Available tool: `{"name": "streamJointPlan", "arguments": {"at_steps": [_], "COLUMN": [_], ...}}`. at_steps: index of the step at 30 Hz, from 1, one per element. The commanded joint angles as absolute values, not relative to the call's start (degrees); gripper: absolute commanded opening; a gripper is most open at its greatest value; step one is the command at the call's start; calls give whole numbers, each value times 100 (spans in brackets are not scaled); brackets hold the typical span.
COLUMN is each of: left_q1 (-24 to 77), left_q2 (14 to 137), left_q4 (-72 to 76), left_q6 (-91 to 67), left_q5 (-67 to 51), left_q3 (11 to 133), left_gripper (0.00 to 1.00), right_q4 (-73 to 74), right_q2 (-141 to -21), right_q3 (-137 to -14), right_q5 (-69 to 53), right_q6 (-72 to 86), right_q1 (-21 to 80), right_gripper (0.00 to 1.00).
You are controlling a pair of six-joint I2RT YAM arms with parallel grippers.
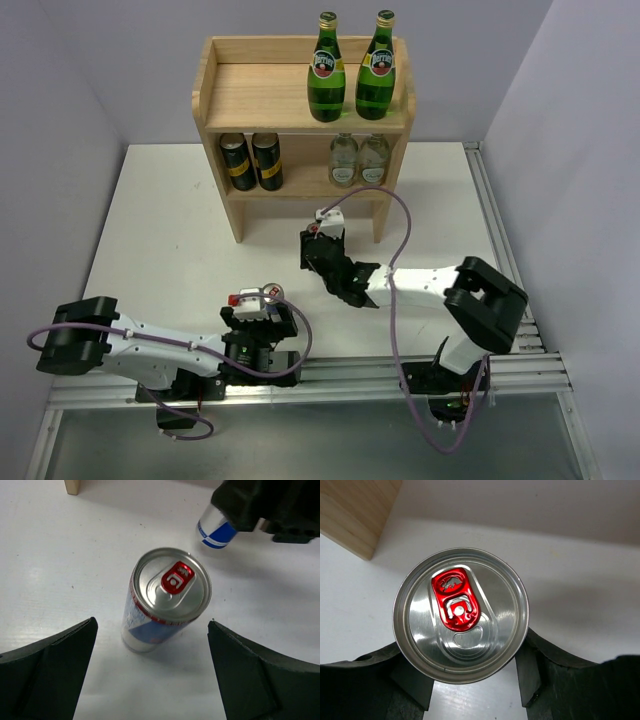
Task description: Place and organize the beverage onto the shelf
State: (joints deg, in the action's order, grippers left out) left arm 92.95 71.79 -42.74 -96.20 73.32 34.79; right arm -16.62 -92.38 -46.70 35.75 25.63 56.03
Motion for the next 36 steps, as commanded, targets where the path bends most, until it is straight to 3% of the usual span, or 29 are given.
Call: {"name": "streamJointPlan", "arguments": {"at_steps": [1,4,13,21,23,24,25,28,32,36], "left_q1": [8957,8633,7884,7638,7620,7594,7594,7567,7567,7567], "left_q2": [7137,6935,7189,7989,8077,8103,8130,8174,8209,8305], "left_q4": [-2808,-761,1121,1889,1924,1951,1969,1995,2004,2047], "left_q6": [-8581,-6991,-5811,-5493,-5572,-5555,-5572,-5607,-5686,-5766], "left_q5": [7550,7217,6759,6522,6495,6495,6495,6451,6425,6372], "left_q3": [3235,2673,2154,2162,2171,2162,2145,2118,2074,2039], "left_gripper": [99,99,99,90,82,71,65,62,55,43], "right_q4": [-1741,-1355,366,1948,2283,2598,2749,3164,2604,2487], "right_q2": [-8404,-7946,-7031,-8234,-8945,-9208,-9472,-10657,-10785,-10968], "right_q3": [-4720,-4816,-6537,-10446,-11843,-12317,-13271,-14725,-14442,-14466], "right_q5": [3920,3920,3508,2584,2488,2470,2452,2294,2224,2320], "right_q6": [2549,2461,1935,1259,1013,924,853,668,598,449], "right_q1": [5590,5607,5923,6073,6073,6065,6064,5986,5836,5661], "right_gripper": [0,0,0,0,0,0,0,0,0,0]}}
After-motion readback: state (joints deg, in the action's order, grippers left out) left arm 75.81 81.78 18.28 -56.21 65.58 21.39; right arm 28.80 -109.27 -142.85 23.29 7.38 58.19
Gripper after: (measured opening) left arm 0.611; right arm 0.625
